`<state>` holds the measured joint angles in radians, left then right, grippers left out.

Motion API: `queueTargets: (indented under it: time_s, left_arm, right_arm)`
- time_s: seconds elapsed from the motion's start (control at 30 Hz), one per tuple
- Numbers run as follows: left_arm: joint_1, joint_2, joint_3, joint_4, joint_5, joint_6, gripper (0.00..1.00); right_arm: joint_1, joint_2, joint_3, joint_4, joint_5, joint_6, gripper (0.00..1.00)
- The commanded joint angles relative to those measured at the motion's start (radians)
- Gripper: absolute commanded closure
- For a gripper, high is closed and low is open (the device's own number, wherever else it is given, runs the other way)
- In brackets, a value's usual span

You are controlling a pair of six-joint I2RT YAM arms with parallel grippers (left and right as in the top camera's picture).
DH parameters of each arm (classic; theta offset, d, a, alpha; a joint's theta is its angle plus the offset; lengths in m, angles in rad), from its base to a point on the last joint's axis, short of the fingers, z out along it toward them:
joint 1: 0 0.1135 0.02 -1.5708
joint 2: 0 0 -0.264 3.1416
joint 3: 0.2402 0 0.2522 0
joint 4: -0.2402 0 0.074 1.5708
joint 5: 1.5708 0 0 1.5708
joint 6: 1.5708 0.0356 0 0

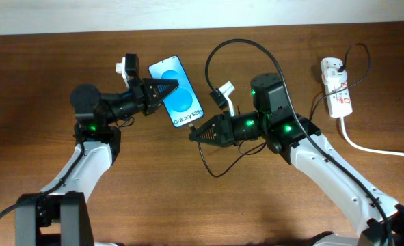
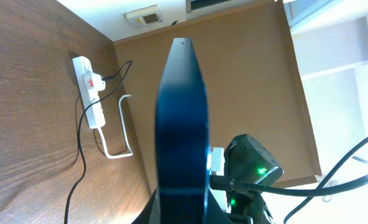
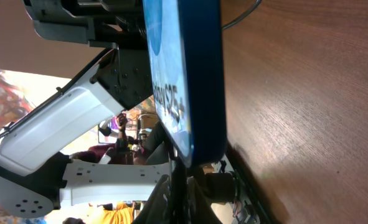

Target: Plug charger to phone and switch on socket

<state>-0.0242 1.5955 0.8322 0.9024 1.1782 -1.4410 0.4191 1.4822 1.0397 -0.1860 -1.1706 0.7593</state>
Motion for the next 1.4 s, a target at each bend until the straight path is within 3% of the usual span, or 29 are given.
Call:
queueTargets:
  time_s: [0.0, 1.37]
  left_arm:
    - [0.001, -0.008, 0.014, 0.009, 0.004, -0.009, 1.00]
    - [0.001, -0.008, 0.014, 0.010, 0.011, -0.009, 1.00]
  right_arm:
    - [0.000, -0.002, 0.008, 0.005, -0.002, -0.022, 0.96]
    - [0.000, -0.002, 0.008, -0.011, -0.022, -0.030, 0.96]
